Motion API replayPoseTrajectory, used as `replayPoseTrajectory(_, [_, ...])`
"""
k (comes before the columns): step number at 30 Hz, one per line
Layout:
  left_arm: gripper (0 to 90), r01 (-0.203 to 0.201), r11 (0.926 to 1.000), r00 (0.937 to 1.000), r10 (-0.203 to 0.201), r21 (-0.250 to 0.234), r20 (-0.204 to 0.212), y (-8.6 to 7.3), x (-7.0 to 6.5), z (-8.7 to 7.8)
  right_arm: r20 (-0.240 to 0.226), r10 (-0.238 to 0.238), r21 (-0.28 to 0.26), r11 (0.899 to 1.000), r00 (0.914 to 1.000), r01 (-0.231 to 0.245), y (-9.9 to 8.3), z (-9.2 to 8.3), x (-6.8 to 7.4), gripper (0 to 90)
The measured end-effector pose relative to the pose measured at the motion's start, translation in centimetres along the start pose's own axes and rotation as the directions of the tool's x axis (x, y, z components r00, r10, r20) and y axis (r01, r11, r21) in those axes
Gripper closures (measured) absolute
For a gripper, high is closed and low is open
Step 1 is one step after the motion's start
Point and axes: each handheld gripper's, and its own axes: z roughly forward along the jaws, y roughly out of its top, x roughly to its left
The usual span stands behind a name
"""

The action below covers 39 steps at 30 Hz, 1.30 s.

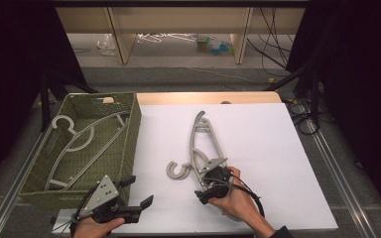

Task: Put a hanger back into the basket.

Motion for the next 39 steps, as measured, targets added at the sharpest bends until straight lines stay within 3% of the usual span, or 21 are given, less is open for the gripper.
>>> replayPoseTrajectory(2, [15.9,0.023,0.9997,0.9997,-0.023,-0.002,-0.005,0.0,0.0,0.0,0.011,-0.003,0.025,1.000,0.9999,0.003,0.5,0.3,0.2,25.3])
replayPoseTrajectory(6, [15.9,0.020,0.9998,0.9998,-0.020,-0.003,-0.004,-0.1,0.1,0.0,0.009,0.012,0.057,0.998,0.9999,-0.013,0.9,0.9,0.1,30.0])
replayPoseTrajectory(9, [15.9,0.021,0.9998,0.9998,-0.021,-0.004,-0.002,0.0,0.0,0.0,0.036,-0.003,0.086,0.996,0.9994,0.000,1.0,1.4,-0.2,30.8])
replayPoseTrajectory(12, [15.9,0.004,1.0000,1.0000,-0.004,0.001,0.000,0.0,0.1,0.1,0.049,0.015,0.101,0.995,0.9987,-0.020,0.9,1.3,-0.5,36.8])
replayPoseTrajectory(14, [15.9,0.021,0.9997,0.9998,-0.021,-0.011,0.007,-0.1,0.1,0.2,0.048,0.031,0.117,0.993,0.9984,-0.036,1.0,1.2,-0.7,43.0])
replayPoseTrajectory(16, [15.9,0.023,0.9997,0.9997,-0.023,-0.010,0.006,-0.1,0.1,0.2,0.032,0.023,0.120,0.992,0.9992,-0.026,1.0,0.9,-0.8,53.7])
replayPoseTrajectory(21, [15.9,0.021,0.9998,0.9998,-0.021,-0.002,0.004,-0.1,0.1,0.1,-0.023,0.041,0.121,0.992,0.9989,-0.038,0.9,0.7,-1.1,63.4])
replayPoseTrajectory(24, [16.0,0.008,1.0000,0.9999,-0.008,-0.001,0.007,0.0,0.3,0.1,-0.034,0.026,0.131,0.991,0.9991,-0.021,0.9,0.4,-1.3,71.2])
replayPoseTrajectory(31, [16.1,0.004,1.0000,1.0000,-0.004,-0.004,0.008,0.0,0.4,0.0,-0.059,0.055,0.128,0.991,0.9967,-0.047,0.7,-0.6,-1.6,73.4])
replayPoseTrajectory(32, [16.1,0.028,0.9996,0.9996,-0.028,-0.006,0.004,-0.1,0.3,0.1,-0.059,0.058,0.125,0.991,0.9965,-0.051,0.7,-0.8,-1.7,73.8])
replayPoseTrajectory(35, [16.1,0.008,1.0000,1.0000,-0.008,-0.004,0.005,0.0,0.4,0.0,-0.066,0.061,0.125,0.991,0.9959,-0.052,0.6,-1.5,-1.8,74.3])
replayPoseTrajectory(36, [16.2,0.024,0.9997,0.9997,-0.024,-0.004,0.001,-0.1,0.3,0.0,-0.070,0.067,0.113,0.992,0.9953,-0.059,0.3,-2.3,-2.0,74.8])
replayPoseTrajectory(39, [16.1,0.021,0.9998,0.9998,-0.021,-0.004,-0.003,0.0,0.4,0.0,-0.066,0.074,0.102,0.993,0.9951,-0.067,0.0,-3.7,-2.4,75.8])
